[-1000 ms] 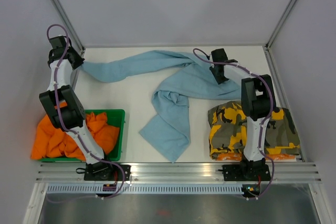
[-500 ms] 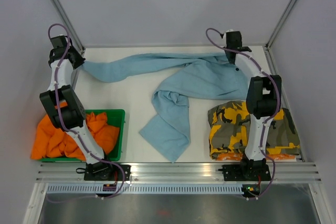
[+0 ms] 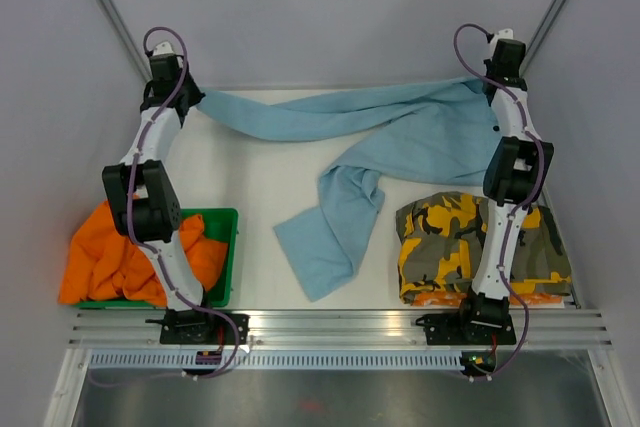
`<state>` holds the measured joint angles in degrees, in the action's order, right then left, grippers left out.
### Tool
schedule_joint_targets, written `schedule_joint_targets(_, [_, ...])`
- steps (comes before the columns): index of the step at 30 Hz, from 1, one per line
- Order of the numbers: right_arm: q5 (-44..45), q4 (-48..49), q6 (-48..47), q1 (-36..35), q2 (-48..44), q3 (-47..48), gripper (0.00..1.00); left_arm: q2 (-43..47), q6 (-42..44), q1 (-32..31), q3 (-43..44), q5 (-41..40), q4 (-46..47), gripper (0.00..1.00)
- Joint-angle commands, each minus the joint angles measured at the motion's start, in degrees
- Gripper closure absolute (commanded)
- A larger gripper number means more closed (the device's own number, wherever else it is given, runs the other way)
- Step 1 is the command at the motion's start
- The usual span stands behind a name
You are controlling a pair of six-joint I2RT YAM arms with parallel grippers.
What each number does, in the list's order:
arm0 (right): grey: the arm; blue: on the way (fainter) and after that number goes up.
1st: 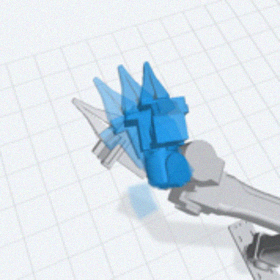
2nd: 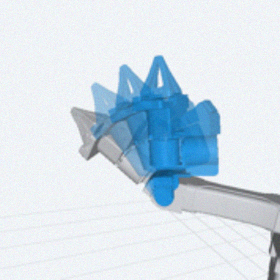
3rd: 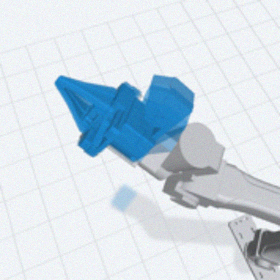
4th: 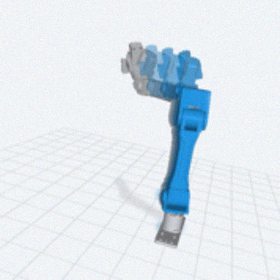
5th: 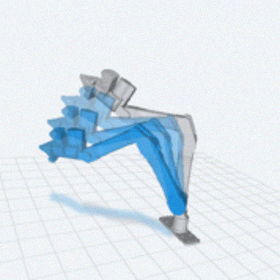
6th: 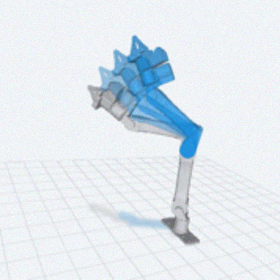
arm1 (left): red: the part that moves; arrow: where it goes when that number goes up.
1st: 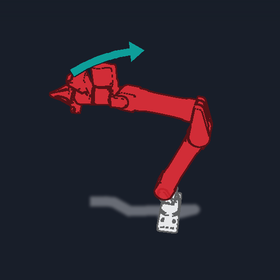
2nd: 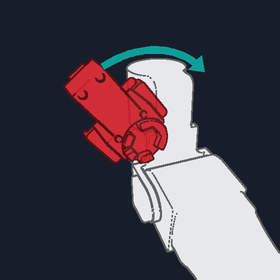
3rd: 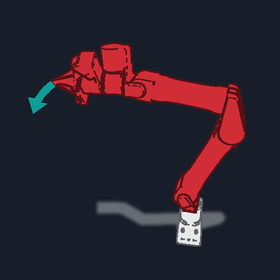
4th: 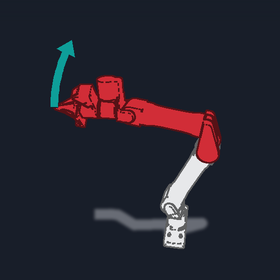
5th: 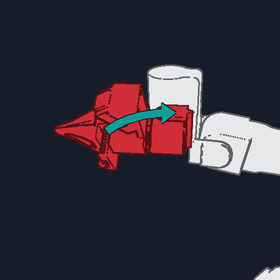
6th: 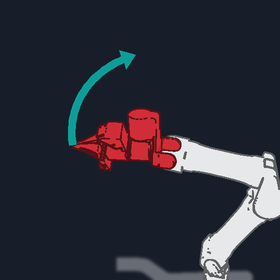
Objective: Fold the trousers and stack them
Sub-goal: Flatten the trousers out
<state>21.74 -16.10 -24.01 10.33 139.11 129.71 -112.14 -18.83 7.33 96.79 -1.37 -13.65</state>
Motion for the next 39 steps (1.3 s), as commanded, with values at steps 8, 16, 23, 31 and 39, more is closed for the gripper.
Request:
schedule_joint_targets(8, [-3.81, 9.94, 5.11, 0.31, 11.62, 9.24, 0.92, -0.27, -2.00, 1.02, -1.34, -12.26, 18.65, 0.98])
schedule_joint_targets(16, [-8.46, 23.56, 13.73, 1.36, 15.13, 11.34, 0.63, -7.21, -3.32, 0.67, 4.27, -4.63, 26.13, 0.98])
schedule_joint_targets(23, [-12.85, 17.97, 18.64, 1.27, 10.23, 11.45, 0.11, -8.80, 1.95, -1.88, 3.66, -3.99, 25.61, 0.98])
schedule_joint_targets(31, [-30.79, 11.78, 30.93, -0.65, -12.79, -16.55, 0.04, -12.05, -9.72, -1.09, 13.16, -21.39, -2.23, 0.94])
schedule_joint_targets(39, [-34.83, 8.90, 39.83, -1.71, -30.45, -40.75, 0.04, -3.30, -10.35, 1.11, 11.50, -8.15, -14.29, 0.00])
